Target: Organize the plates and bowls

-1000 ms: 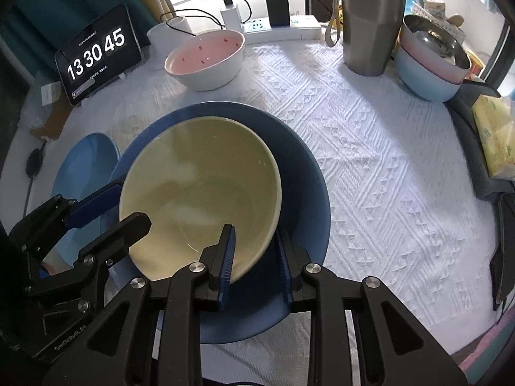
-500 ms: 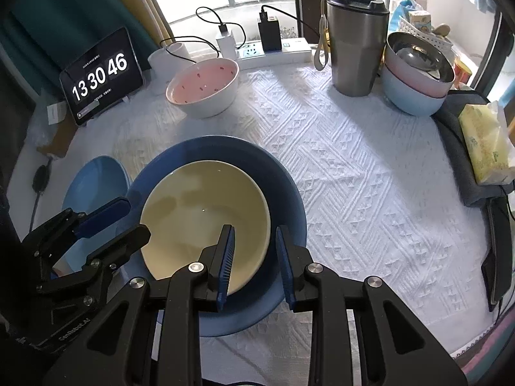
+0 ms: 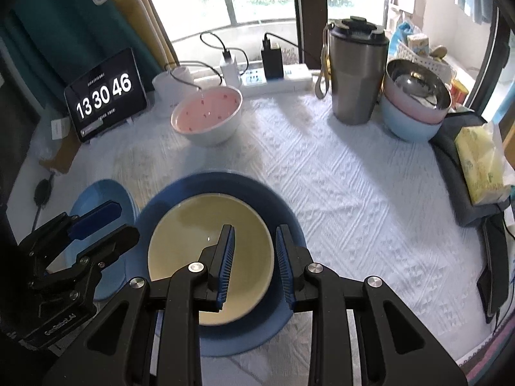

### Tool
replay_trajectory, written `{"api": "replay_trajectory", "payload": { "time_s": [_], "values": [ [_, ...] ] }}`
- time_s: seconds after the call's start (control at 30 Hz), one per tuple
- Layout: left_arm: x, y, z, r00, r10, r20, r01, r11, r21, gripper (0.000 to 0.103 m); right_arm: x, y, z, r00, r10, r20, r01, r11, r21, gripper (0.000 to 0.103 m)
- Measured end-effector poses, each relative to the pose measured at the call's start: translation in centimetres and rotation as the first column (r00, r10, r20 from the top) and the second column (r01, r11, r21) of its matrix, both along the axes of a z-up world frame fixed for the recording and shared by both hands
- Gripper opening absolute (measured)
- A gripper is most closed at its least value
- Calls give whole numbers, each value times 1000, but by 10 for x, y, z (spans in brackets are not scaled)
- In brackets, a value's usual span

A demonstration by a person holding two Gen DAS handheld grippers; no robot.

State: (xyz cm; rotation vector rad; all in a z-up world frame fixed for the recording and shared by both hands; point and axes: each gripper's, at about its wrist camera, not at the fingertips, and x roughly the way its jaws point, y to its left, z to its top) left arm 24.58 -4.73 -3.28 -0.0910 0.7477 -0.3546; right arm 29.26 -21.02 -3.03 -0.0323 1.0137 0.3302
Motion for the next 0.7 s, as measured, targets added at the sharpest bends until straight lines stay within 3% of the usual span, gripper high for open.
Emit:
{"api": "replay_trajectory", "payload": {
  "time_s": [0.5, 0.7],
  "values": [
    [32, 23, 2, 997, 81, 6, -81, 997, -18, 47, 31, 12, 6, 997, 9, 76, -10, 1000, 16, 28],
    [48, 24, 6, 994, 110, 30, -110, 994, 7, 47, 46, 17, 8, 997, 7, 76, -9, 1000, 30, 28]
  ]
}}
